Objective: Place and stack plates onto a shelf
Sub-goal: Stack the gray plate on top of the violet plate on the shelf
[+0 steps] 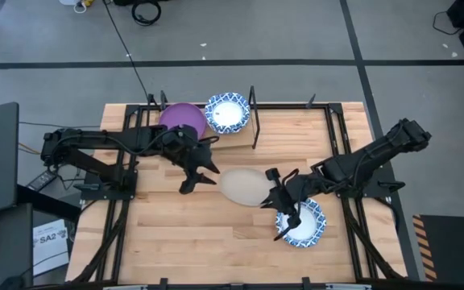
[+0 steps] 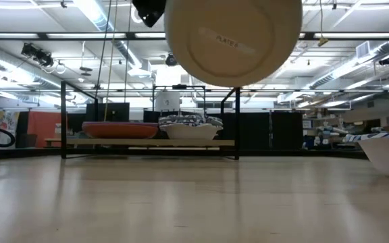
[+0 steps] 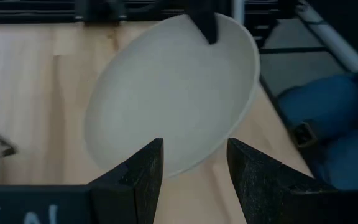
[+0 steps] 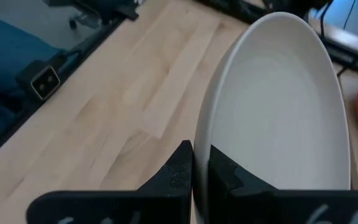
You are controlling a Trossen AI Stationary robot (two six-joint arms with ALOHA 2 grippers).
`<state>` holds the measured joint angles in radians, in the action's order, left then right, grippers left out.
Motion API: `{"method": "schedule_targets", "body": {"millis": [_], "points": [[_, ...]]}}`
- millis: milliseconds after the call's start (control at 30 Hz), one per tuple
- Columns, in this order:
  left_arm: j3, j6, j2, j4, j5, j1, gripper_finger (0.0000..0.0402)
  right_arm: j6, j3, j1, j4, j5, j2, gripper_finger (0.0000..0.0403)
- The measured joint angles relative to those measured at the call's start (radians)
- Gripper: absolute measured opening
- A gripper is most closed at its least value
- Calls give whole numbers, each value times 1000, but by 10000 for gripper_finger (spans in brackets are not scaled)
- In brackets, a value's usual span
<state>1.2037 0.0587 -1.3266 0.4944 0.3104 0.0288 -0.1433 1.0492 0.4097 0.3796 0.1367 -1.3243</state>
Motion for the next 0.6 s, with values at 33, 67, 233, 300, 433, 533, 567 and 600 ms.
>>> {"method": "schedule_targets", "body": {"millis": [33, 67, 233, 300, 433, 533, 567, 600], "points": [[0, 5, 0, -4, 17, 0, 183, -9, 0, -5, -7, -7, 0, 23], [0, 11, 0, -14, 32, -1, 183, -14, 0, -8, -11, -8, 0, 23], [0, 14, 0, -20, 57, -1, 183, -42, 0, -19, -64, -8, 1, 23], [0, 14, 0, -22, 60, 0, 183, -51, 0, -26, -81, -9, 1, 23], [0, 18, 1, -20, 67, 0, 183, -59, 0, -42, -112, -16, 1, 23], [0, 20, 1, -19, 102, 0, 183, -62, 0, -55, -121, -18, 1, 23], [0, 31, 0, -19, 114, 0, 182, -63, 0, -59, -132, -12, 1, 23], [0, 42, 0, -18, 121, -2, 181, -64, 0, -64, -135, -10, 1, 24]]}}
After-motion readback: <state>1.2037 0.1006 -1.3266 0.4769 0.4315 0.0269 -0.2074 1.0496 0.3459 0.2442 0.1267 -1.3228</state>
